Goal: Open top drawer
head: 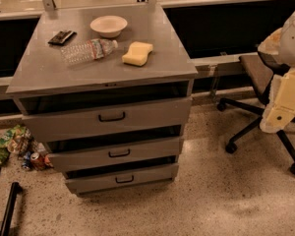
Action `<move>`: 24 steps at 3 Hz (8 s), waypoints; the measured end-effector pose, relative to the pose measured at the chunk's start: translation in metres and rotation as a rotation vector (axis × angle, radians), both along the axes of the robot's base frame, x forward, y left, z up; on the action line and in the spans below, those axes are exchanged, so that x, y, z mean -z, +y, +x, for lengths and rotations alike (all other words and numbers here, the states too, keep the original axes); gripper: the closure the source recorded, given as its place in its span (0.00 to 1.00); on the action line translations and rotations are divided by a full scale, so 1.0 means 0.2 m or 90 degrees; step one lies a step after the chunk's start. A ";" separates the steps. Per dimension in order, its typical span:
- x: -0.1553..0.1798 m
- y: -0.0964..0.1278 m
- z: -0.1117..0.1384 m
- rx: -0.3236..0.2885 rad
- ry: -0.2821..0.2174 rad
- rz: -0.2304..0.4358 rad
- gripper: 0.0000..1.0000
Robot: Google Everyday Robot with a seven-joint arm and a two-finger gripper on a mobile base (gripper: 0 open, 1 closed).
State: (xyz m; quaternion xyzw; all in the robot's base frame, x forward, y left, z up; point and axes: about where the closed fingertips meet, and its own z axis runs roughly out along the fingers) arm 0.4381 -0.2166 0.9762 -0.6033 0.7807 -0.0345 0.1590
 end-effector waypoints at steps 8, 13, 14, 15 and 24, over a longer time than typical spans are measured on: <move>0.49 0.91 0.22 -0.147 -0.032 0.224 0.00; 1.08 1.34 0.69 -0.211 -0.087 0.246 0.00; 1.24 1.40 0.92 -0.220 -0.100 0.242 0.00; 1.27 1.42 0.93 -0.220 -0.096 0.244 0.00; 1.27 1.24 0.81 -0.155 -0.107 0.215 0.00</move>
Offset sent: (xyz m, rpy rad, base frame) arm 0.0816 0.0702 -0.0459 0.3365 -0.1536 0.1574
